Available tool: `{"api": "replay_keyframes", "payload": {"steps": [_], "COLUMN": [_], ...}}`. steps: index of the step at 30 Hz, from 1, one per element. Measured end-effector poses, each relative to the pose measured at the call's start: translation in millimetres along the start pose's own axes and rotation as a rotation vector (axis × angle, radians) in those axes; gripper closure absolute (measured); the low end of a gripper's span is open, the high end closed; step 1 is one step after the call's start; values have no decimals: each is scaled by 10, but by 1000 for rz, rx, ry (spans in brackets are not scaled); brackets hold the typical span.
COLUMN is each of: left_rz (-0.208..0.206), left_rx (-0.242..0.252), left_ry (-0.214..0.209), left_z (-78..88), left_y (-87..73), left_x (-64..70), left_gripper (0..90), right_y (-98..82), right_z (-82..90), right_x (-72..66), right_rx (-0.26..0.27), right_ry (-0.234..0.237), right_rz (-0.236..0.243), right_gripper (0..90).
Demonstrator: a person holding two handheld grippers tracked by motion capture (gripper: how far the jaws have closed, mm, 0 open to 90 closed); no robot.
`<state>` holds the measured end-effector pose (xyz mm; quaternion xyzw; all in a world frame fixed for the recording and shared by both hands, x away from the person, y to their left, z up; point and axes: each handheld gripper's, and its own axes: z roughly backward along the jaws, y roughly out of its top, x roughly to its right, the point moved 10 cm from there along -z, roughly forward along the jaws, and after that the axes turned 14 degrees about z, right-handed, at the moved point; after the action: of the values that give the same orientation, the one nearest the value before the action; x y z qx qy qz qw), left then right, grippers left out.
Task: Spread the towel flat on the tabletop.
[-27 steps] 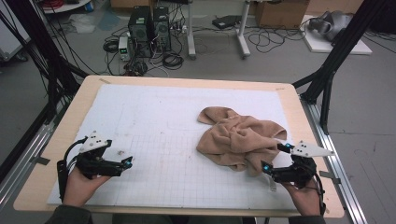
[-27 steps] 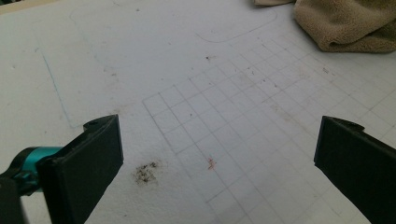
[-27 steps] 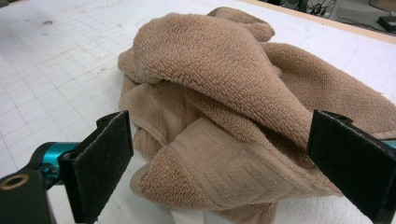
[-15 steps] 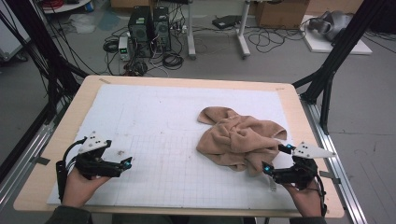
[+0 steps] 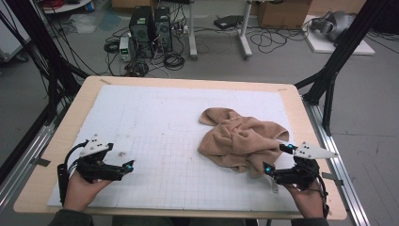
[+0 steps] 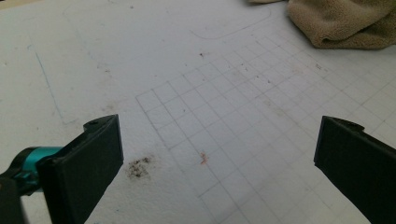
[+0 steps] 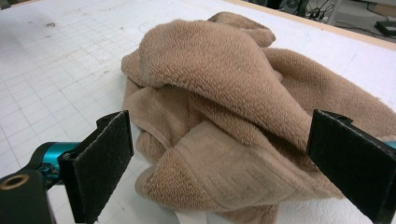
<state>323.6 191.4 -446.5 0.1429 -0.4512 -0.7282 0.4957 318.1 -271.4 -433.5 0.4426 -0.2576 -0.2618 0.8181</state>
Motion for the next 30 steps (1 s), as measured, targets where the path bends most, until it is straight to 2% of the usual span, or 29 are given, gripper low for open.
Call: {"api": "replay_keyframes", "payload": {"steps": [8, 9, 10, 11, 13, 15, 16, 17, 19, 21, 22, 23, 25, 26, 29, 30], "left_rz": [-4, -3, -2, -2, -3, -3, -4, -3, -2, 2, 4, 1, 6, 4, -1, -1], "left_rx": [-7, -5, -6, -6, -8, -9, -9, -13, -15, -18, -17, -20, -18, -19, -15, -15], "left_ry": [-16, -18, -19, -19, -21, -23, -22, -26, -27, -25, -27, -27, -27, -28, -34, -34], "left_z": [-41, -49, -57, -57, -68, -77, -81, -90, -96, -97, -99, -99, -102, -104, -119, -119], "left_y": [0, 4, 7, 7, 7, 2, -4, -22, -41, -60, -66, -72, -74, -75, -49, -49], "left_x": [69, 73, 79, 79, 86, 92, 92, 93, 88, 81, 80, 76, 77, 78, 112, 112], "left_gripper": [18, 18, 18, 18, 18, 18, 18, 18, 18, 18, 18, 18, 18, 18, 18, 18], "right_y": [273, 322, 438, 473, 535, 570, 570, 552, 494, 406, 389, 389, 420, 420, 607, 607], "right_z": [-117, -152, -234, -271, -382, -500, -500, -632, -748, -861, -893, -913, -933, -933, -928, -928], "right_x": [18, 21, 8, 8, -7, -32, -32, -63, -87, -116, -123, -124, -120, -120, -178, -178], "right_rx": [-3, -6, -4, -4, -17, -26, -26, -63, -114, -175, -183, -185, -192, -192, -155, -155], "right_ry": [25, 32, 66, 72, 101, 135, 135, 158, 174, 204, 216, 223, 242, 242, 279, 279], "right_rz": [54, 62, 99, 109, 112, 122, 122, 146, 164, 183, 183, 164, 119, 119, 113, 113], "right_gripper": [67, 92, 162, 162, 171, 226, 226, 269, 361, 529, 618, 693, 737, 737, 759, 759]}}
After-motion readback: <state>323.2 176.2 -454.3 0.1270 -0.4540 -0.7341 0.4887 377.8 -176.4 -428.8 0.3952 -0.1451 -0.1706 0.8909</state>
